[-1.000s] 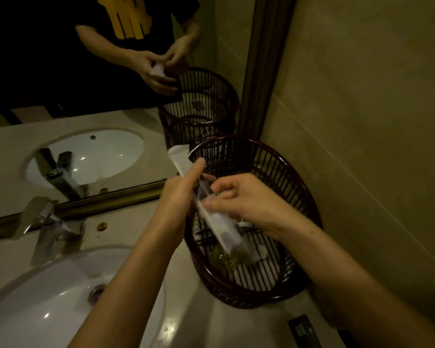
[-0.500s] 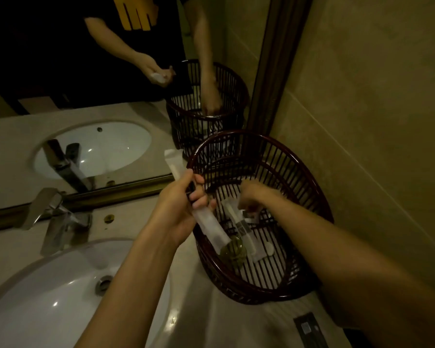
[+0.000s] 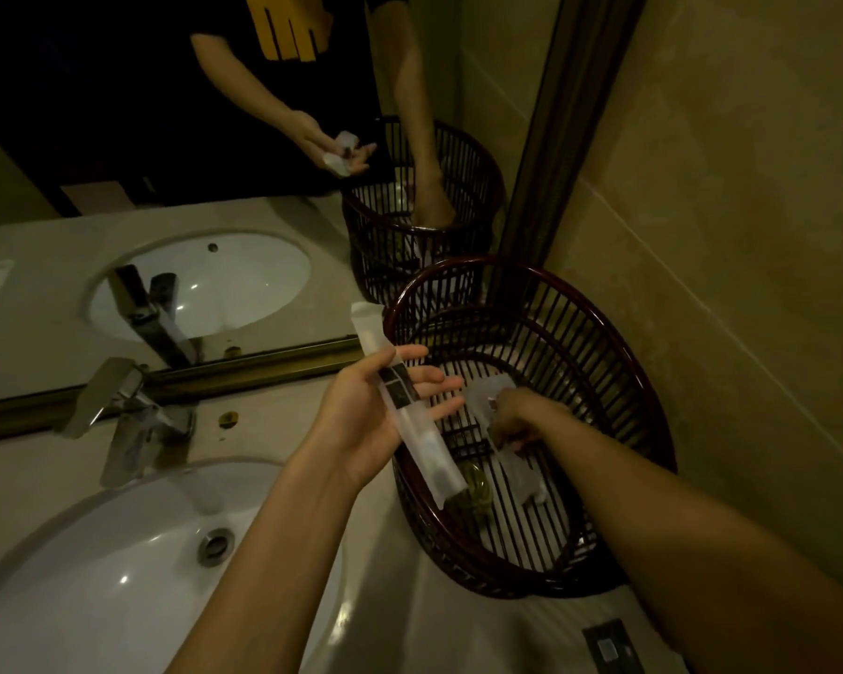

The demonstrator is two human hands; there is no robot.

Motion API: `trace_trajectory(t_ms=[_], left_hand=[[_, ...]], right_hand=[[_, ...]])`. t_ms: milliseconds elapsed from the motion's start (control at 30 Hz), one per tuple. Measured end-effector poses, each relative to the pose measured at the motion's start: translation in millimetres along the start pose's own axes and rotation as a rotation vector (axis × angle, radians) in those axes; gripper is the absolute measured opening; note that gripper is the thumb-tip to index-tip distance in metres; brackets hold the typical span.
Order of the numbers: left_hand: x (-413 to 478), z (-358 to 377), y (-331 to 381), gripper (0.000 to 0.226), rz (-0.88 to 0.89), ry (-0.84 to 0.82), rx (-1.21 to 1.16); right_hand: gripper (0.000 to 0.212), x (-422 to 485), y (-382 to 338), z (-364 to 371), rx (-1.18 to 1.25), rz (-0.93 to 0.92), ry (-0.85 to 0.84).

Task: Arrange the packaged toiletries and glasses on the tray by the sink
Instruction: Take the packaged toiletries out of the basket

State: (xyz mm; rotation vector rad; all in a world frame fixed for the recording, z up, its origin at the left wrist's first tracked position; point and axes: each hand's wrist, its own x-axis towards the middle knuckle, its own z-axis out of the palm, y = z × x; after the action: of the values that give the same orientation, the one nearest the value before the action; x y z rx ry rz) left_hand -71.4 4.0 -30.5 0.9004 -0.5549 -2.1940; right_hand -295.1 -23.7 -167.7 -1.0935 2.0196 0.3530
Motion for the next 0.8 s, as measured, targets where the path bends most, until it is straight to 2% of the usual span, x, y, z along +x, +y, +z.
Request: trace_trajectory(t_ms=[100,133,200,267,333,533,633,700,800], left_hand=[[1.8,0.8,-0.3,0.043,-0.025,0.012,-0.02],[3.0,0.4,-0.2,0.043,-0.03,0.022,-0.03],[4.7,-0.2,-0.4,0.043,-0.04,0.041,-0.057],[6.2,-0.7,-0.1,0.044,-0.039,0.04,-0.07],[4.7,-0.2,-0.2,0.046,-0.034,0.023,-0.077],[-2.7,-0.5,-0.6,0.069,-0.044,0.002,-0.137],[-2.3,1.7,2.4,0.041,0.006,0.032,-0.063],[-0.4,0.3,5.3,0.036,0.034,0.052,-0.06],[0.1,-6.6,10.7,0.033,0.018,0.065,-0.061]], right_hand=[[0.026,-48.4,-11.1,-43.3,0.153,-0.18,0.183],[0.016,-70.9,-10.6,-55.5,0.245,-0.261,0.27],[0.012,-123.5,-3.9,-69.1,0.54,-0.456,0.377],[0.007,-176.7,-2.6,-65.1,0.781,-0.651,0.313],[0.008,-203.1,-8.2,-45.9,0.767,-0.74,0.235],[0.009,-199.8,-36.1,-1.9,0.564,-0.735,0.447],[0.007,-207.5,-39.4,-10.0,0.436,-0.73,0.473],[0.005,-198.5,-31.9,-32.8,0.428,-0.676,0.534],[0.009,-154.9,-8.0,-79.2,0.369,-0.497,0.684]])
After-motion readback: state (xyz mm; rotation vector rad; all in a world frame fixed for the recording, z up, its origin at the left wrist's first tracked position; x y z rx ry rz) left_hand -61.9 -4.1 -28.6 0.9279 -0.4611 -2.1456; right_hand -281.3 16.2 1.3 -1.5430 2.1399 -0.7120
